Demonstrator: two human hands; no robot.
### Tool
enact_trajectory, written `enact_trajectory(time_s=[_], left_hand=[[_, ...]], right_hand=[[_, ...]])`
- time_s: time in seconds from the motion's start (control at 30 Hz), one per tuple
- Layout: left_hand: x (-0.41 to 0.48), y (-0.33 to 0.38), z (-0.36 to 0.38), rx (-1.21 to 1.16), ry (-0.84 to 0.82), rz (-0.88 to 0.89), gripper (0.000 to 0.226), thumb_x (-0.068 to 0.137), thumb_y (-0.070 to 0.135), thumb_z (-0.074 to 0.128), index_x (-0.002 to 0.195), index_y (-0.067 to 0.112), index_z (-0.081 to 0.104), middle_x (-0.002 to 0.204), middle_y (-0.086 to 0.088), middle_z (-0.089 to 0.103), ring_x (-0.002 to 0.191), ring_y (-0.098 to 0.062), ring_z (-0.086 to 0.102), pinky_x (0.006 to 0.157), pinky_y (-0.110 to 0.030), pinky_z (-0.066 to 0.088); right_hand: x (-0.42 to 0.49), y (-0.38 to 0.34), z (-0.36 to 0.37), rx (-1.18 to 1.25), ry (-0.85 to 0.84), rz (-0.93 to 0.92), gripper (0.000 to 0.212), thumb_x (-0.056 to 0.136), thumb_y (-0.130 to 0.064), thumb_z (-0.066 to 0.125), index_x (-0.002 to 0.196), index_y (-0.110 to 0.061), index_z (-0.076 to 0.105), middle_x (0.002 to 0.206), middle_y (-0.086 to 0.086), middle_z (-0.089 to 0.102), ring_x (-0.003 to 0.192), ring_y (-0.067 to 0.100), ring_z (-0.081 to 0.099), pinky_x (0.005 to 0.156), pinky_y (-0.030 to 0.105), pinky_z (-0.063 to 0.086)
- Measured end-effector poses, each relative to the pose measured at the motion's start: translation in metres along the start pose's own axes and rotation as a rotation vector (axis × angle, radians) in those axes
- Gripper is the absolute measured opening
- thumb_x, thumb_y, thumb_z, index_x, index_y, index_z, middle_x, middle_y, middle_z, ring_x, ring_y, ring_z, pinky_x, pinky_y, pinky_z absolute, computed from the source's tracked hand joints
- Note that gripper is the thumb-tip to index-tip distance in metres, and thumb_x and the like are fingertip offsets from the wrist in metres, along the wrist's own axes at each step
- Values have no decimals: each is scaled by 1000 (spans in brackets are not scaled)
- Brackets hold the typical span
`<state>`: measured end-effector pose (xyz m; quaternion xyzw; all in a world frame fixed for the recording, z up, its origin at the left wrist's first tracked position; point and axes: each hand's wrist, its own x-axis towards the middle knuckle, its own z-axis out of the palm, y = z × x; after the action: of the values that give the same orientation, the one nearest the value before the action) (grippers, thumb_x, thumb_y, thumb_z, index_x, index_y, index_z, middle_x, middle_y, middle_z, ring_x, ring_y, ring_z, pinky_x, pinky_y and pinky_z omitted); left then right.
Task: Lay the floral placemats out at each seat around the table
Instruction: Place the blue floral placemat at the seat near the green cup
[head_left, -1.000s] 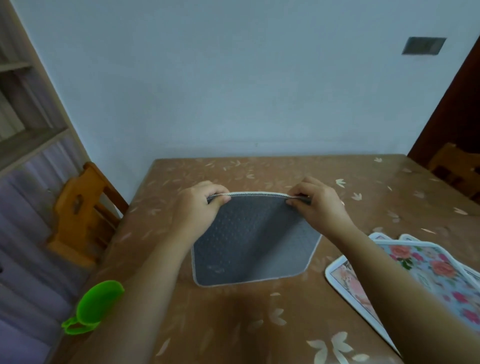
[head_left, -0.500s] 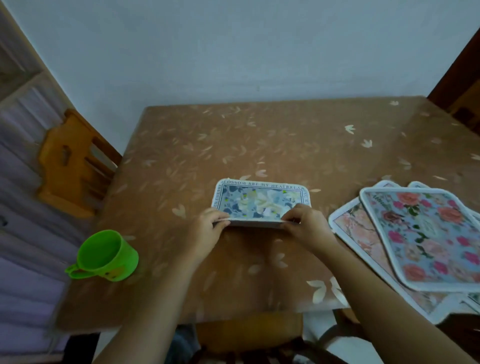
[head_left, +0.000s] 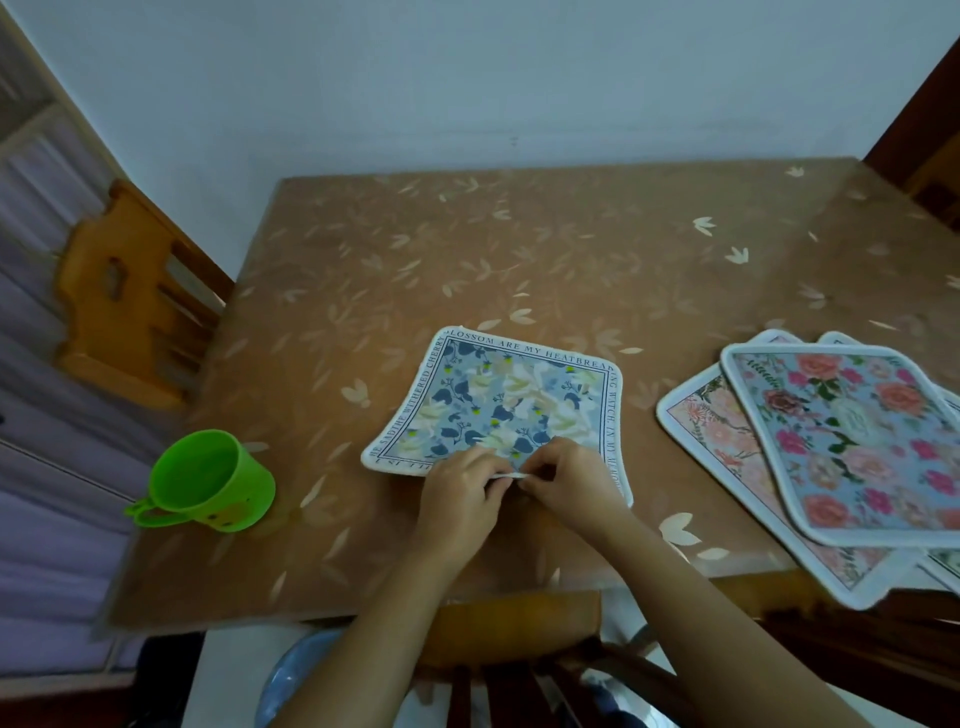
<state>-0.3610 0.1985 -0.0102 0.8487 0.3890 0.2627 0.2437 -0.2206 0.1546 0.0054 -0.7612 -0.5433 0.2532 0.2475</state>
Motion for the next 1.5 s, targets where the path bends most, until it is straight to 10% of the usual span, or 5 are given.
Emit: enact_trajectory(time_s=[0.3, 0.43, 0.8, 1.23, 1.5], left_hand=[[-8, -23, -4, -206, 38, -298, 6, 81, 9, 64, 86, 11, 66, 89, 1, 64, 85, -14, 59, 76, -28, 47], [-9, -34, -16, -161, 48, -321, 7, 82, 8, 63, 86, 13, 65, 87, 5, 61, 84, -8, 56, 71, -8, 36], [-31, 0, -20, -148, -102, -91, 9, 81, 12, 64, 90, 10, 65, 90, -3, 61, 86, -13, 55, 76, -24, 43], [-57, -26, -48, -212, -25, -271, 11, 79, 3, 64, 83, 13, 61, 85, 3, 58, 81, -5, 55, 72, -3, 38], [-55, -22, -44, -127, -32, -276, 3, 79, 13, 67, 80, 15, 66, 81, 6, 55, 77, -13, 54, 69, -31, 46]], right_hand=[[-17, 19, -22, -51, 45, -121, 8, 76, -13, 68, 84, -14, 68, 91, 1, 61, 83, 14, 56, 69, 26, 47], [-22, 26, -29, 150, 43, -120, 12, 71, -5, 72, 73, -17, 68, 78, -10, 59, 73, -1, 56, 65, 5, 39], [-23, 3, 13, 178, -37, -209, 5, 71, -10, 74, 73, -9, 69, 73, 1, 59, 68, 10, 52, 63, 18, 40], [-19, 7, 27, 202, -54, -202, 9, 72, -4, 73, 72, -12, 68, 74, -9, 55, 73, -5, 54, 65, 3, 39], [-23, -13, 42, 189, -78, -323, 6, 73, -9, 73, 72, -11, 67, 73, -8, 53, 69, 1, 51, 64, 9, 39]])
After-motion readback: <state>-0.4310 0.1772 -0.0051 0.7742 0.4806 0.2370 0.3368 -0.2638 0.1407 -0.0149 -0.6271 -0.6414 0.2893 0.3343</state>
